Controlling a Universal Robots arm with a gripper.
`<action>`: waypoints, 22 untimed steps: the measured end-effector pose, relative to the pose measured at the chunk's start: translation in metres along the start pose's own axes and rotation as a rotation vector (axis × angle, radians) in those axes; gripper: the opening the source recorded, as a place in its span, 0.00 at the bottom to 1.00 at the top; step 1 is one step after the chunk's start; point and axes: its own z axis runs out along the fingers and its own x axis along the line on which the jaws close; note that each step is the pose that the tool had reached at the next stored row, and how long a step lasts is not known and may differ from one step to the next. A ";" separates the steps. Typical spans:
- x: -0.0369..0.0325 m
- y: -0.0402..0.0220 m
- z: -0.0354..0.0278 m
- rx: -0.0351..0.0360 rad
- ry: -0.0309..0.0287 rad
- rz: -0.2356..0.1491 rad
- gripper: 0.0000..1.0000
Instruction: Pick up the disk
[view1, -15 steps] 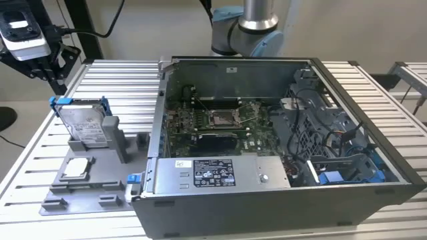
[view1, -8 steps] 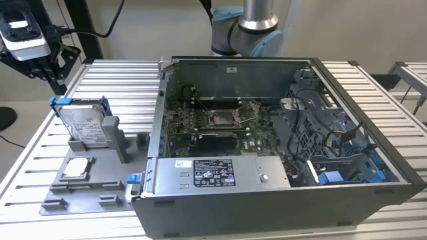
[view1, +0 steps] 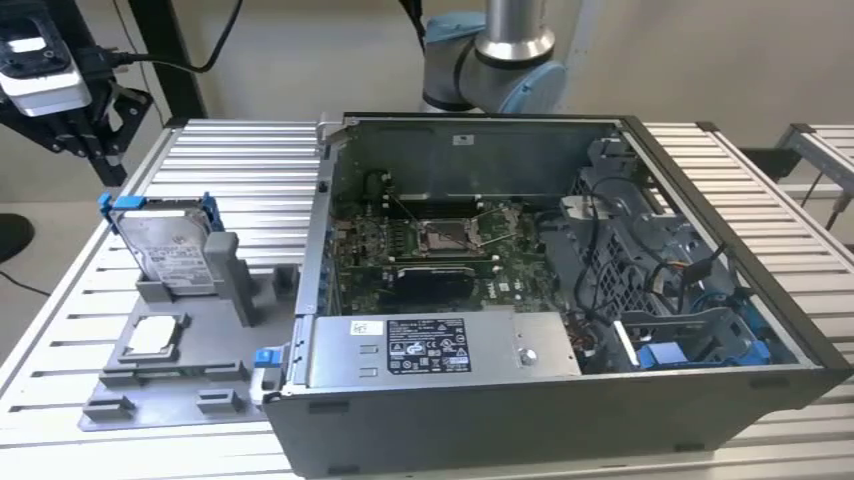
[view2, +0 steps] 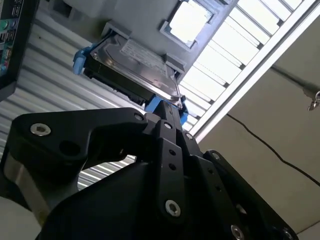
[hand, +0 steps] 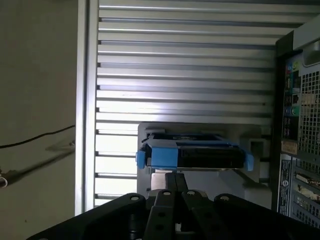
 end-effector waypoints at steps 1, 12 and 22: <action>0.0001 0.0026 0.0001 0.0009 0.0002 -0.001 0.00; 0.0001 0.0103 0.0005 0.0025 0.0005 -0.007 0.00; 0.0002 0.0103 0.0005 0.0026 0.0047 -0.122 0.00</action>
